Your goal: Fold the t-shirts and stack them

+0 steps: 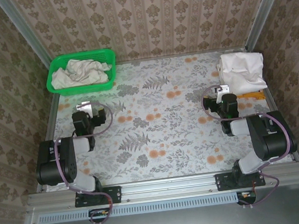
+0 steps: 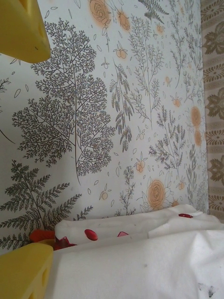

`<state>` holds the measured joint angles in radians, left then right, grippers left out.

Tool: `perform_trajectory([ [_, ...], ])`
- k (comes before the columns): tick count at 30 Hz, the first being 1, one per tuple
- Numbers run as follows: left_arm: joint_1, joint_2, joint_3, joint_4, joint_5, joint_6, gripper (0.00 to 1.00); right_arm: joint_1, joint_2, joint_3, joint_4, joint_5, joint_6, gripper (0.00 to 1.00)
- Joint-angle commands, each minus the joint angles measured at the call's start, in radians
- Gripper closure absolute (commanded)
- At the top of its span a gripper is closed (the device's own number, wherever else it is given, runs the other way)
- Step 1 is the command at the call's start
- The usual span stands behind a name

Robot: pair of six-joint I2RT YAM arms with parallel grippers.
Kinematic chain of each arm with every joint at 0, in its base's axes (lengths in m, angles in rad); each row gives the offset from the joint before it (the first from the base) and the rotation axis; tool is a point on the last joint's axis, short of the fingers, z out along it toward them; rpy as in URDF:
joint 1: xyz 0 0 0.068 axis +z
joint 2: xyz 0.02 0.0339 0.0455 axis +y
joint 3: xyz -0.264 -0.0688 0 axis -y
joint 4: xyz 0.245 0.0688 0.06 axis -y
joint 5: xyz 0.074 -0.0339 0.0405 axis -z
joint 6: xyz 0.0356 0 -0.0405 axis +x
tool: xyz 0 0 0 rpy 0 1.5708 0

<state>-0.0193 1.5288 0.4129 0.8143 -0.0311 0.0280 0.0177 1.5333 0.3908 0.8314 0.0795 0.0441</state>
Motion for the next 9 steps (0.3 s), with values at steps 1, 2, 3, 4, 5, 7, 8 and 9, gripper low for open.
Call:
perform_trajectory([
  [1,-0.004,0.004,-0.005,0.025,-0.012,0.020,0.00,0.004,0.001,0.015,0.032,-0.001,-0.013,0.00],
  [2,-0.004,0.005,-0.004,0.026,-0.012,0.020,0.00,0.004,0.001,0.015,0.032,0.000,-0.012,0.00],
  [3,-0.004,0.005,-0.006,0.025,-0.012,0.020,0.00,0.004,0.001,0.014,0.032,0.000,-0.012,0.00],
  [4,-0.003,0.005,-0.005,0.026,-0.011,0.020,0.00,0.004,0.002,0.015,0.032,-0.001,-0.012,0.00],
  [5,-0.003,0.004,-0.005,0.025,-0.012,0.020,0.00,0.004,0.001,0.015,0.032,0.000,-0.012,0.00],
  [7,-0.003,0.005,-0.005,0.025,-0.012,0.018,0.00,0.005,0.001,0.015,0.031,-0.001,-0.013,0.00],
  [8,-0.003,0.005,-0.007,0.025,-0.012,0.019,0.00,0.004,0.001,0.015,0.032,0.000,-0.012,0.00],
  [9,-0.004,0.004,-0.006,0.025,-0.011,0.019,0.00,0.004,0.001,0.015,0.032,0.000,-0.012,0.00],
])
